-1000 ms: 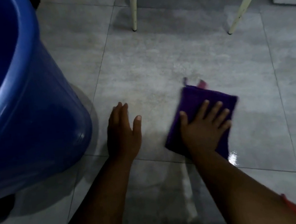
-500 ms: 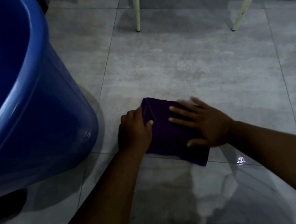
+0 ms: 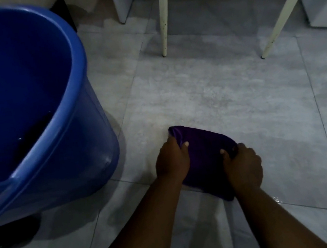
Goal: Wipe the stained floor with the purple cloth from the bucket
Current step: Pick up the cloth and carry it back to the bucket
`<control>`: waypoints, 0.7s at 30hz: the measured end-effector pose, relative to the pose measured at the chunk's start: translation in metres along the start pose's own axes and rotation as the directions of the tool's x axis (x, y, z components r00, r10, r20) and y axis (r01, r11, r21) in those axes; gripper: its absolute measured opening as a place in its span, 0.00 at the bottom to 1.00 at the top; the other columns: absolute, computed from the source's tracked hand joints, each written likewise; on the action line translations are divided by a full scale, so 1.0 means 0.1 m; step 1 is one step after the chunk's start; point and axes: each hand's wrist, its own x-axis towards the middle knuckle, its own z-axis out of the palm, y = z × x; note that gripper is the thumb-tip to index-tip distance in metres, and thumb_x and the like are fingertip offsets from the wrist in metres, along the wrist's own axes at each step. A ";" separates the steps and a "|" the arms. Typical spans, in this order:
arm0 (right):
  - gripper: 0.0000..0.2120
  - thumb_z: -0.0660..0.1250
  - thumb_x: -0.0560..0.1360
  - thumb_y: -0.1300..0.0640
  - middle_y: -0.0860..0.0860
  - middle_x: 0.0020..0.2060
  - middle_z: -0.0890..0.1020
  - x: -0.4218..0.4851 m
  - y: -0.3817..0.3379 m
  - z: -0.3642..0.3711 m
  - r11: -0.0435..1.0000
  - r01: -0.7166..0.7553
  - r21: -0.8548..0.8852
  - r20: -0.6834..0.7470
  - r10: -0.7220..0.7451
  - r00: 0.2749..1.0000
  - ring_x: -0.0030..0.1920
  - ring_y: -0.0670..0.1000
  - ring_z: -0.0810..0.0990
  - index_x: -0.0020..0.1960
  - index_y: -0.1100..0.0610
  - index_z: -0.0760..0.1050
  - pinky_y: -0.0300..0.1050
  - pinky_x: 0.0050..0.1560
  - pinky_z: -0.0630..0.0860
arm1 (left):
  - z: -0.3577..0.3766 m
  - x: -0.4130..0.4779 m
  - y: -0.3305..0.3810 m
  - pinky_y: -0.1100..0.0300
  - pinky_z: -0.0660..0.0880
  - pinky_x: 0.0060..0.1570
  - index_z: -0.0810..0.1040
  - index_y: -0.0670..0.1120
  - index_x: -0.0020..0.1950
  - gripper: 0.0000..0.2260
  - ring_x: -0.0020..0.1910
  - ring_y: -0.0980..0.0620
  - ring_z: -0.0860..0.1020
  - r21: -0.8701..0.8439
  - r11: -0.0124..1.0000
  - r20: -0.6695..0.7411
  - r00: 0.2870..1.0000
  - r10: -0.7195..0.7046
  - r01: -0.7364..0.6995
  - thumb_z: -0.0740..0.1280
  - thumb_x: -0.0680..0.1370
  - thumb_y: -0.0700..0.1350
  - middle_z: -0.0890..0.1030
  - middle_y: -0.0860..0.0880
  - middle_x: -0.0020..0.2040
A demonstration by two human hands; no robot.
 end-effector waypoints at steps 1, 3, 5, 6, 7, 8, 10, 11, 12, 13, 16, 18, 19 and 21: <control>0.17 0.65 0.78 0.46 0.63 0.47 0.81 0.02 -0.04 -0.05 0.997 -0.001 0.081 -0.015 0.002 1.000 0.48 0.64 0.81 0.54 0.60 0.74 0.58 0.47 0.79 | -0.06 -0.05 0.06 0.49 0.75 0.53 0.71 0.39 0.63 0.18 0.57 0.39 0.78 -0.028 0.999 -0.014 1.000 0.026 -0.026 0.58 0.82 0.52 0.79 0.38 0.60; 0.16 0.64 0.79 0.48 0.66 0.48 0.81 0.11 -0.11 -0.22 0.973 -0.034 0.227 -0.014 0.038 0.999 0.49 0.67 0.81 0.57 0.60 0.70 0.54 0.46 0.76 | -0.20 -0.17 0.29 0.50 0.74 0.50 0.69 0.40 0.61 0.15 0.55 0.38 0.78 -0.058 0.996 -0.005 0.997 0.071 -0.071 0.57 0.83 0.51 0.79 0.38 0.58; 0.15 0.64 0.80 0.50 0.66 0.47 0.81 0.23 -0.32 -0.57 0.926 0.027 0.375 -0.039 -0.013 0.999 0.50 0.66 0.80 0.59 0.61 0.68 0.53 0.46 0.72 | -0.48 -0.26 0.58 0.51 0.72 0.46 0.68 0.41 0.60 0.12 0.53 0.37 0.79 -0.106 0.987 -0.001 0.992 0.124 -0.123 0.56 0.83 0.49 0.79 0.37 0.57; 0.15 0.65 0.80 0.51 0.64 0.47 0.80 0.30 -0.53 -0.80 0.891 0.061 0.450 -0.049 -0.043 0.998 0.49 0.63 0.80 0.60 0.60 0.68 0.51 0.45 0.71 | -0.71 -0.29 0.76 0.50 0.72 0.46 0.67 0.41 0.60 0.11 0.52 0.37 0.79 -0.140 0.978 -0.022 0.988 0.152 -0.153 0.56 0.83 0.48 0.80 0.37 0.56; 0.15 0.66 0.79 0.51 0.61 0.48 0.79 0.38 -0.72 -1.04 0.852 0.062 0.519 -0.047 -0.044 0.998 0.48 0.60 0.78 0.60 0.58 0.68 0.49 0.46 0.71 | -0.91 -0.32 0.94 0.50 0.72 0.45 0.67 0.41 0.59 0.10 0.51 0.37 0.79 -0.180 0.966 -0.049 0.983 0.177 -0.183 0.56 0.84 0.47 0.80 0.36 0.56; 0.14 0.67 0.79 0.51 0.58 0.49 0.78 0.47 -0.94 -1.27 0.803 0.053 0.593 -0.034 -0.041 0.999 0.47 0.57 0.78 0.61 0.54 0.69 0.49 0.46 0.73 | -1.14 -0.33 1.13 0.50 0.72 0.44 0.67 0.41 0.59 0.10 0.50 0.37 0.79 -0.219 0.953 -0.077 0.977 0.198 -0.210 0.56 0.83 0.47 0.79 0.35 0.56; 0.10 0.68 0.78 0.54 0.55 0.47 0.81 0.60 -1.42 -1.75 0.647 0.000 0.762 0.088 -0.104 0.991 0.43 0.54 0.82 0.59 0.49 0.73 0.45 0.40 0.80 | -1.62 -0.34 1.45 0.53 0.71 0.44 0.67 0.40 0.61 0.11 0.49 0.40 0.78 -0.286 0.923 -0.135 0.965 0.225 -0.256 0.57 0.83 0.45 0.79 0.35 0.57; 0.08 0.67 0.78 0.58 0.54 0.43 0.83 0.64 -1.65 -1.97 0.576 -0.036 0.817 0.166 -0.175 0.971 0.38 0.50 0.83 0.56 0.48 0.76 0.40 0.34 0.81 | -1.88 -0.35 1.57 0.54 0.70 0.45 0.67 0.40 0.63 0.12 0.50 0.41 0.78 -0.291 0.916 -0.173 0.956 0.236 -0.278 0.57 0.83 0.44 0.78 0.36 0.57; 0.09 0.65 0.79 0.61 0.52 0.38 0.84 0.67 -1.87 -2.16 0.521 -0.051 0.852 0.220 -0.269 0.938 0.33 0.47 0.84 0.53 0.49 0.78 0.38 0.31 0.81 | -2.14 -0.34 1.66 0.54 0.70 0.46 0.68 0.40 0.64 0.12 0.50 0.43 0.77 -0.281 0.913 -0.204 0.948 0.245 -0.297 0.58 0.83 0.44 0.78 0.38 0.56; 0.12 0.63 0.79 0.64 0.50 0.35 0.85 0.66 -2.06 -2.33 0.476 -0.049 0.878 0.256 -0.380 0.889 0.31 0.45 0.84 0.51 0.49 0.79 0.36 0.30 0.81 | -2.39 -0.36 1.71 0.55 0.71 0.47 0.69 0.41 0.64 0.12 0.49 0.45 0.77 -0.286 0.906 -0.222 0.941 0.254 -0.312 0.58 0.82 0.44 0.78 0.40 0.55; 0.17 0.60 0.78 0.69 0.47 0.40 0.87 0.58 -2.56 -2.68 0.370 -0.030 0.928 0.282 -0.649 0.707 0.38 0.44 0.86 0.55 0.51 0.80 0.36 0.38 0.82 | -3.09 -0.40 1.65 0.48 0.78 0.54 0.72 0.45 0.61 0.09 0.51 0.46 0.79 -0.331 0.877 -0.309 0.918 0.249 -0.349 0.59 0.82 0.45 0.79 0.44 0.53; 0.19 0.63 0.76 0.67 0.50 0.50 0.87 0.50 -2.80 -2.72 0.311 -0.041 0.949 0.276 -0.766 0.581 0.45 0.47 0.87 0.62 0.51 0.79 0.38 0.43 0.83 | -3.43 -0.48 1.44 0.48 0.79 0.48 0.73 0.49 0.54 0.05 0.45 0.47 0.80 -0.447 0.803 -0.366 0.899 0.238 -0.395 0.59 0.82 0.42 0.79 0.43 0.48; 0.21 0.65 0.74 0.65 0.52 0.55 0.85 0.44 -2.89 -2.69 0.307 -0.047 0.951 0.285 -0.802 0.525 0.49 0.49 0.86 0.64 0.50 0.78 0.39 0.46 0.83 | -3.55 -0.53 1.30 0.51 0.79 0.42 0.73 0.50 0.50 0.06 0.40 0.50 0.80 -0.535 0.746 -0.371 0.904 0.215 -0.397 0.58 0.82 0.40 0.79 0.45 0.45; 0.25 0.67 0.72 0.63 0.54 0.65 0.79 0.35 -3.06 -2.55 0.337 -0.025 0.941 0.309 -0.829 0.466 0.56 0.53 0.85 0.65 0.46 0.78 0.42 0.49 0.83 | -3.70 -0.57 0.99 0.56 0.79 0.36 0.73 0.50 0.49 0.06 0.34 0.54 0.80 -0.662 0.655 -0.380 0.917 0.125 -0.363 0.59 0.82 0.41 0.80 0.46 0.43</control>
